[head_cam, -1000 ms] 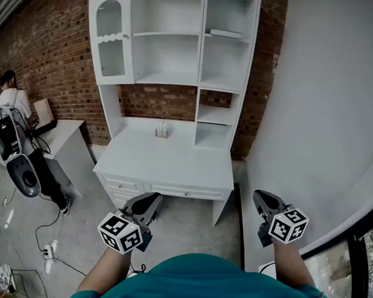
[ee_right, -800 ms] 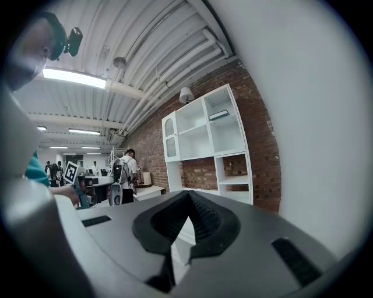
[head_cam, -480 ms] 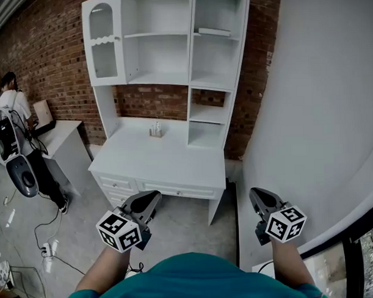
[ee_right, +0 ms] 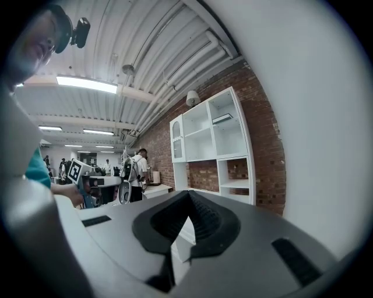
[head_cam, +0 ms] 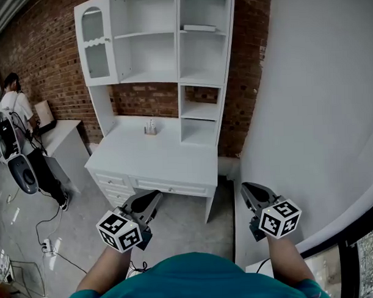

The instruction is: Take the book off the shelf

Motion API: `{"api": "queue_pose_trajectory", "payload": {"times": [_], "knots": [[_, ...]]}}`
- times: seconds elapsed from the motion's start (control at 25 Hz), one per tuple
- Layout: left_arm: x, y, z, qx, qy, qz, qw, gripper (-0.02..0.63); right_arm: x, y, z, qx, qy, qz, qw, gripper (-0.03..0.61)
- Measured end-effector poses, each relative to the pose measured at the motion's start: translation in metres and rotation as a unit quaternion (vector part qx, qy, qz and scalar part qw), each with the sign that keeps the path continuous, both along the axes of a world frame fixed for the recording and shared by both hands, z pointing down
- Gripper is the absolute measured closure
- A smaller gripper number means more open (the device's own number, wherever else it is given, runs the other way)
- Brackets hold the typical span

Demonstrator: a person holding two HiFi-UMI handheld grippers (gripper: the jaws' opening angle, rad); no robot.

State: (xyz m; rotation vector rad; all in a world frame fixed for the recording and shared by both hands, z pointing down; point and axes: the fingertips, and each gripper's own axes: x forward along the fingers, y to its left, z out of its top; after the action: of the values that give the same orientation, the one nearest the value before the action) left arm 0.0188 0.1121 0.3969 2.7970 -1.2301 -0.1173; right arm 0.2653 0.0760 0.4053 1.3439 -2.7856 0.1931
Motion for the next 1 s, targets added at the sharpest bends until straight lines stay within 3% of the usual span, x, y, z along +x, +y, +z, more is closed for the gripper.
{"api": "queue_pose_trajectory", "payload": {"times": [0.56,0.76,1.0], "knots": [[-0.005,-0.049,0.009,-0.010,0.005,0.011,0.9999,0.595,-0.004,-0.047,0.009,-0.005,-0.001,0.012,1.000,0.557],[-0.034,-0.109,0.016,-0.006,0.009,0.032,0.9994,0.595,-0.029,-0.102,0.009,-0.001,-0.001,0.032,0.999,0.557],[-0.091,-0.219,0.018,0.001,0.008,0.064,0.9979,0.595,-0.087,-0.198,-0.001,0.019,-0.014,0.063,0.998,0.557]]}}
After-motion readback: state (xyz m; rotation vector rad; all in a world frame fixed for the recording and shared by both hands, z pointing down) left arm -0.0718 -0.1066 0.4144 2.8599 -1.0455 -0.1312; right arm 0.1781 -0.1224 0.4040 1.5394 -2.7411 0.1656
